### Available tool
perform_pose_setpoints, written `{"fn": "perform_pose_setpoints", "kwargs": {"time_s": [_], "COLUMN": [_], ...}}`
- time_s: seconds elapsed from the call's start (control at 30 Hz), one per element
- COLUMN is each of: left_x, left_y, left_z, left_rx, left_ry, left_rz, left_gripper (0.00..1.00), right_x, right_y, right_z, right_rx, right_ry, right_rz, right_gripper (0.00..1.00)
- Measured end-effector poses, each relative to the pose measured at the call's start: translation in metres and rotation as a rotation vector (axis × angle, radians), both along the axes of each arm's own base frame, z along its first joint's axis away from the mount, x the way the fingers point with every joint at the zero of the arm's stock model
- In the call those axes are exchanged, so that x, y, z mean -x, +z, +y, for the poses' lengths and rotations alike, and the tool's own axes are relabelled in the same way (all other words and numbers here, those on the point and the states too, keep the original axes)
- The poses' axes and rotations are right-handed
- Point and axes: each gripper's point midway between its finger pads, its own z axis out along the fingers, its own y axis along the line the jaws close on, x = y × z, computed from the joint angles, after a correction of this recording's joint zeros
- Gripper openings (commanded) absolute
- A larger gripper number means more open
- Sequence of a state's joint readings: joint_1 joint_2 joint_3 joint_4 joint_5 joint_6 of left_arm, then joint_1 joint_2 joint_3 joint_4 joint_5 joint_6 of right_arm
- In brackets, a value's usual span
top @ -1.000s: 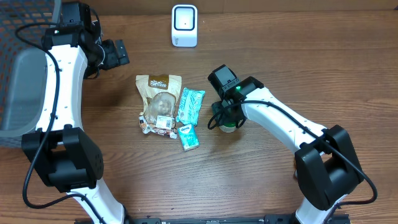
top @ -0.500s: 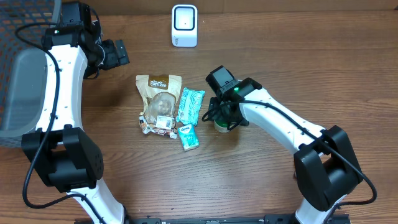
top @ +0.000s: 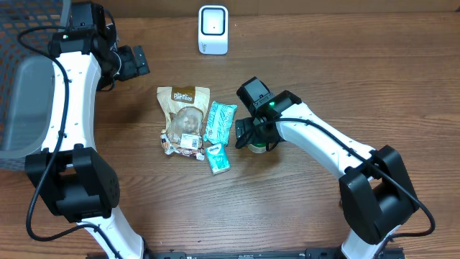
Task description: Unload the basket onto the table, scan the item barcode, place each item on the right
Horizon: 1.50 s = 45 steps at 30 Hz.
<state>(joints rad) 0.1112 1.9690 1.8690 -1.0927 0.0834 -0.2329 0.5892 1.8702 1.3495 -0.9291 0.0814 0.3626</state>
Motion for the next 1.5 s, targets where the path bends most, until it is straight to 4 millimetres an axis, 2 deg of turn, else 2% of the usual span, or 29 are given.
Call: {"fn": "perform_pose_setpoints", "kwargs": {"time_s": [0.27,0.33,0.4,0.63,1.5], "left_x": [0.000,0.000,0.000,0.000,0.000], "left_y": [0.000,0.000,0.000,0.000,0.000], "left_z": [0.000,0.000,0.000,0.000,-0.003], "left_rx": [0.000,0.000,0.000,0.000,0.000], "left_ry": [0.000,0.000,0.000,0.000,-0.006], "left_rz": [0.000,0.000,0.000,0.000,0.000], "left_gripper": [1.00,1.00,1.00,1.00,1.00], "right_x": [-0.008,-0.010,-0.011,-0.008,-0.008], "right_y": [0.002,0.002,0.002,0.001,-0.004], "right_z": [0.005,0.006,0.004,-0.008,-0.006], "right_rx": [-0.003,-0.007,-0.007,0.012,0.000], "right_ry": [0.083,0.088,0.084,0.068,0.069], "right_rz": [-0.037,-0.045,-0.045,-0.015,-0.019], "right_gripper": [1.00,0.92,0.90,0.90,0.90]}}
